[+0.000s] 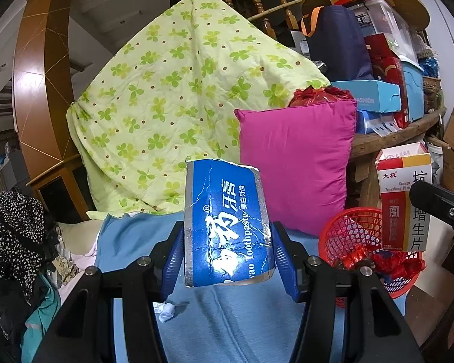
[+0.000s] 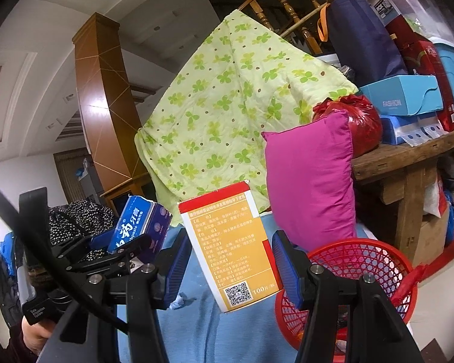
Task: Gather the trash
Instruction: 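Lift both boxes and carry them toward the red basket with both tools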
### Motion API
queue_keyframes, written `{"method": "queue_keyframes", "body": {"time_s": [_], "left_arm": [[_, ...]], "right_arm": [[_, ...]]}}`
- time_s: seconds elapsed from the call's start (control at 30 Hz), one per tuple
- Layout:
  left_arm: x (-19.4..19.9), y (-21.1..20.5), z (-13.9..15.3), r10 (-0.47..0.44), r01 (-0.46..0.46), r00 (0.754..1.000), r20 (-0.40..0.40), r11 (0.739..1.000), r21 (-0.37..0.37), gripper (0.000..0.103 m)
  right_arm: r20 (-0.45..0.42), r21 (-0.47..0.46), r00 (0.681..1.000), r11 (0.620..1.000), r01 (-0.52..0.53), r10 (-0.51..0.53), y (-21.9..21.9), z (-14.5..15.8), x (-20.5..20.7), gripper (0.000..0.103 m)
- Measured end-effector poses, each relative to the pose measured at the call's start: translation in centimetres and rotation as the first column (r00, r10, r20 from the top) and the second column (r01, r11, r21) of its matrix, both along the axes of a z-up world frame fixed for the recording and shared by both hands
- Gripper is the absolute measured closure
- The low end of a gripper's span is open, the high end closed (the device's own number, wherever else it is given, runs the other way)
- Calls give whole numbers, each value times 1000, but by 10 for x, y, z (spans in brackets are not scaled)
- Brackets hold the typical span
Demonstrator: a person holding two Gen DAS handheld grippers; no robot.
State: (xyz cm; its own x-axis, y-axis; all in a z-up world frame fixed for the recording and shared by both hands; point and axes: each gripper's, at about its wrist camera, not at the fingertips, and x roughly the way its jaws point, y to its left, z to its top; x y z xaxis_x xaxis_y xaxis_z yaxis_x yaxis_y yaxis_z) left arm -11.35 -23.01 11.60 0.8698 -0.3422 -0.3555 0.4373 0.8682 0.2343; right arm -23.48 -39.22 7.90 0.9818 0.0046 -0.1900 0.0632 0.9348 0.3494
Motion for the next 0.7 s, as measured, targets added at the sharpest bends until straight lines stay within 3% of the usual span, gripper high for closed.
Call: {"method": "queue_keyframes", "body": {"time_s": [0.7], "left_arm": [[2, -12, -5, -41, 41, 999, -19, 999, 10, 45]], "right_arm": [[-5, 21, 999, 999, 43, -43, -13, -5, -14, 45]]}}
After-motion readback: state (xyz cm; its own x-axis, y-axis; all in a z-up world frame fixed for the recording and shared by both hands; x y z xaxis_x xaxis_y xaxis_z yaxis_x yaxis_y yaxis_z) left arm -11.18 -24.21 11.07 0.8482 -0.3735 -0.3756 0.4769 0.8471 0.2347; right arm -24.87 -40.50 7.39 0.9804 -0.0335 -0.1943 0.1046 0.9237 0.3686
